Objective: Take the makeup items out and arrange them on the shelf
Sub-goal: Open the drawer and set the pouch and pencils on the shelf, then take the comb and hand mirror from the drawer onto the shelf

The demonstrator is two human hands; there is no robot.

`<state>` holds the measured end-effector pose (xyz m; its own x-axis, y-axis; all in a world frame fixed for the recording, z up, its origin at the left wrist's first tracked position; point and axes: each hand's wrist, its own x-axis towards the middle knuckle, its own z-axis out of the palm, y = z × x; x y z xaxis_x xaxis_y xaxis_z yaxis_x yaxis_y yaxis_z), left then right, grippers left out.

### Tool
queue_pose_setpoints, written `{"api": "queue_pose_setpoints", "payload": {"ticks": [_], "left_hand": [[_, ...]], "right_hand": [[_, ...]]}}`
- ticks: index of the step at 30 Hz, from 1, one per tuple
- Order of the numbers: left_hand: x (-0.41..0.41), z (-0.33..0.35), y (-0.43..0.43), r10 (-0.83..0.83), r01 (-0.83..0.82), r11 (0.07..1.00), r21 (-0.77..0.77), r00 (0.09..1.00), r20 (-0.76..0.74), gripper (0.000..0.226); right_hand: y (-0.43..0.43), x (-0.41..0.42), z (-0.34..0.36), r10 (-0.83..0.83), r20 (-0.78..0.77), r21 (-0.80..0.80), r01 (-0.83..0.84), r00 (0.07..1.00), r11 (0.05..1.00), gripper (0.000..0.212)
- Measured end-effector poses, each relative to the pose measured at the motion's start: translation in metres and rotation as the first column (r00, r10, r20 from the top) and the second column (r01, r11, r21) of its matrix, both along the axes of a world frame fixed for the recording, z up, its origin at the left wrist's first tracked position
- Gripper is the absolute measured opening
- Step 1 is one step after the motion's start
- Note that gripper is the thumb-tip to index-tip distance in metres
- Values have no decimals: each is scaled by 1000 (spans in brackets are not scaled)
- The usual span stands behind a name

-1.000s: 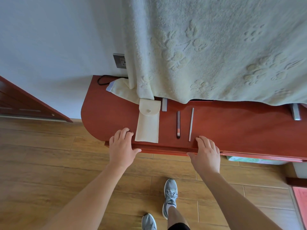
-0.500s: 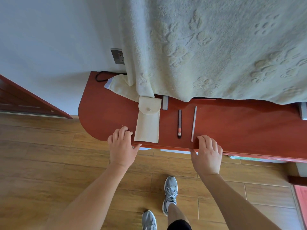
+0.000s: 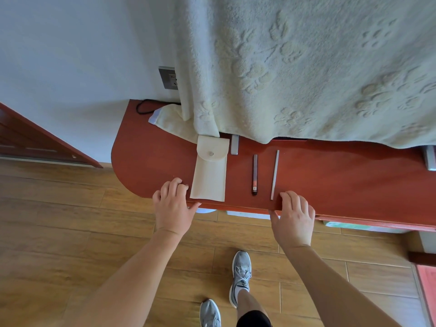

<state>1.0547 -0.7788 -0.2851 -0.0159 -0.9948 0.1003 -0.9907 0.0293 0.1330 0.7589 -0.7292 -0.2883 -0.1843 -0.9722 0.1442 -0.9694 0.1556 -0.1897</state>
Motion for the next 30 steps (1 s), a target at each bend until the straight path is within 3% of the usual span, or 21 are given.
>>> {"api": "queue_pose_setpoints", "payload": {"ticks": [12, 18, 22, 30], "left_hand": [[-6, 9, 5, 52, -48, 997, 59, 997, -54, 58], [-2, 24, 12, -2, 17, 984, 176, 996, -89, 91], [0, 42, 19, -7, 34, 976, 214, 992, -128, 104], [1, 105, 32, -100, 130, 980, 152, 977, -190, 96]], "right_hand": [[2, 6, 8, -39, 20, 89, 37, 999, 995, 58], [3, 14, 31, -71, 62, 276, 52, 996, 960, 75], [6, 18, 56, -65, 125, 313, 23, 990, 949, 89], [18, 33, 122, 22, 94, 321, -51, 995, 946, 88]]}}
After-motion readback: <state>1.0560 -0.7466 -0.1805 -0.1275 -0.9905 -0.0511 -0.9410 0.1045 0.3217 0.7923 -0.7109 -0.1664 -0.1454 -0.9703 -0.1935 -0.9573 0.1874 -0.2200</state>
